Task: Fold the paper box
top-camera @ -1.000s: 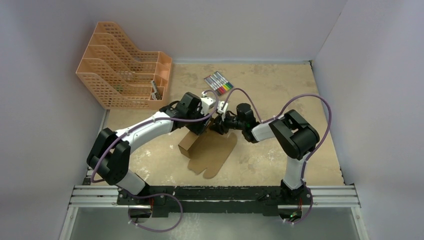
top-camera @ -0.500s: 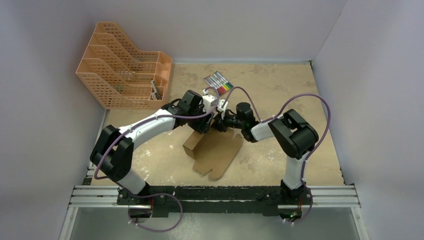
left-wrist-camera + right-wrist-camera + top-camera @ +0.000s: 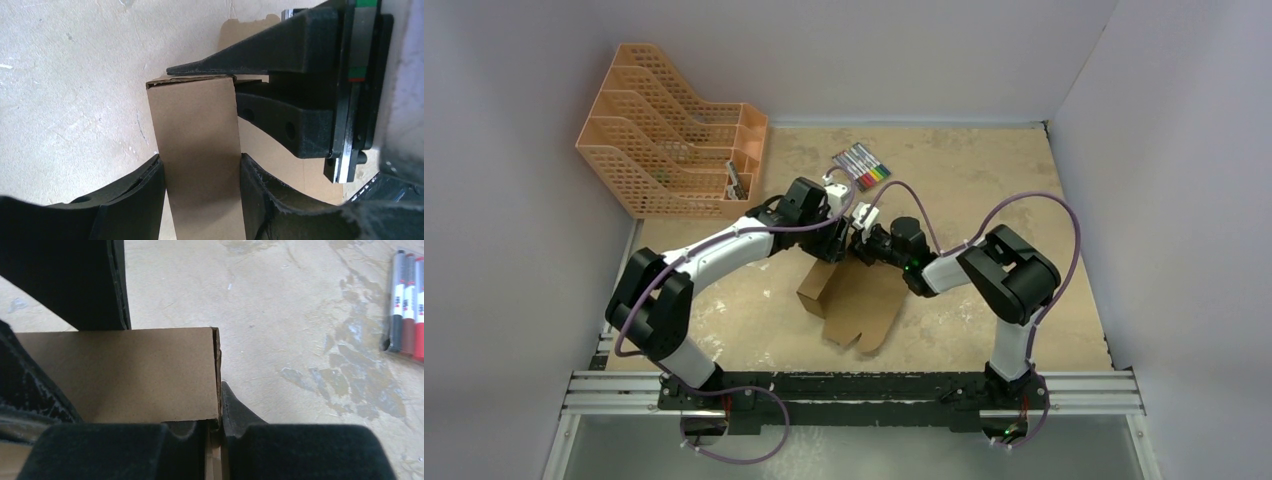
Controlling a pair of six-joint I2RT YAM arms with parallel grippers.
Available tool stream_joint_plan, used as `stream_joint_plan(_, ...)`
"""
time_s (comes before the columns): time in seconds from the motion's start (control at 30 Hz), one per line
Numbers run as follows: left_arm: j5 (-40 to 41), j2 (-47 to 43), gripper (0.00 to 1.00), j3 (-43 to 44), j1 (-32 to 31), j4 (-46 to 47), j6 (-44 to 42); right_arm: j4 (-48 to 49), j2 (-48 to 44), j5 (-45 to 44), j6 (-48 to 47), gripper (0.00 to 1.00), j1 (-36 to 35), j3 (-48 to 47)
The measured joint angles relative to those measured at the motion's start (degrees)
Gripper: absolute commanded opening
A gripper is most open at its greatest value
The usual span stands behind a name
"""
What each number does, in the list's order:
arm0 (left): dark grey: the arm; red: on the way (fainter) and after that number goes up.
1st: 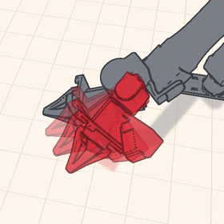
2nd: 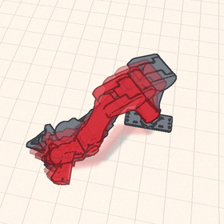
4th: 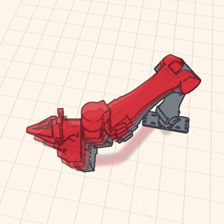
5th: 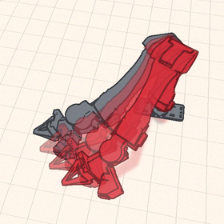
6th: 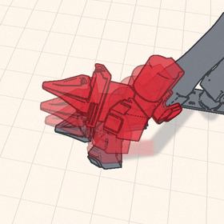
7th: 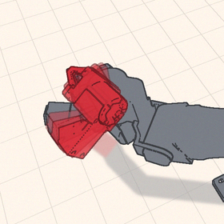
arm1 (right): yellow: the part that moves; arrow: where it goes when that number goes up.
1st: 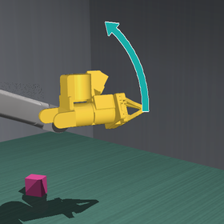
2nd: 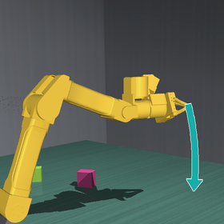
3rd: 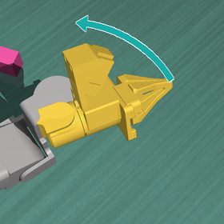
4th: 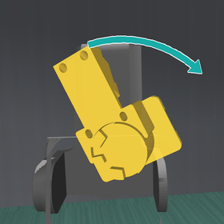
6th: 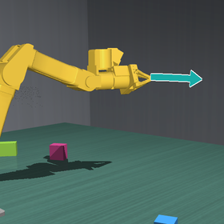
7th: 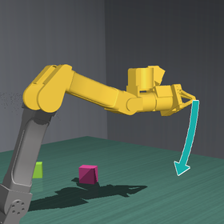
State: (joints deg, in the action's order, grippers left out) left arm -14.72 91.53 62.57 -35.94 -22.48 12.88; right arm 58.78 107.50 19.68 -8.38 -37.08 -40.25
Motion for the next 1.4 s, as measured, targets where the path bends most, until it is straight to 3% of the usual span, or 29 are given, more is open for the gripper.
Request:
stream_joint_plan(0.17,-1.07,0.57,0.47,0.00,0.57,1.57,1.55,1.05,-0.02,-5.57,0.68,0.06,-0.98,0.39)
stream_joint_plan(0.43,-2.67,1.29,0.47,0.00,1.11,3.58,2.62,-0.11,-0.68,-10.27,1.86,0.09,-1.70,0.37)
stream_joint_plan(0.63,-2.73,1.36,0.47,-0.42,1.22,4.55,3.34,-3.04,-2.03,-11.72,2.45,0.30,-1.88,0.22)
stream_joint_plan(0.83,-8.17,1.42,0.47,-2.75,3.63,6.86,6.29,-16.26,-9.53,-12.68,2.56,0.50,-2.08,-0.57)
stream_joint_plan(1.23,-11.47,1.81,0.49,-9.64,6.88,20.09,15.39,-46.62,-31.74,-18.40,3.28,0.66,-2.78,-11.28)
stream_joint_plan(1.27,-11.34,1.81,0.50,-10.40,7.08,21.44,16.59,-48.61,-33.31,-19.61,3.98,0.91,-2.78,-11.82)
stream_joint_plan(1.3,-11.06,1.81,0.50,-11.65,7.45,23.54,18.27,-50.38,-34.45,-20.83,4.83,0.98,-2.78,-12.28)
stream_joint_plan(1.4,-9.84,1.79,0.51,-14.71,8.59,27.91,22.71,-56.08,-37.38,-24.70,8.09,0.99,-2.78,-13.68)
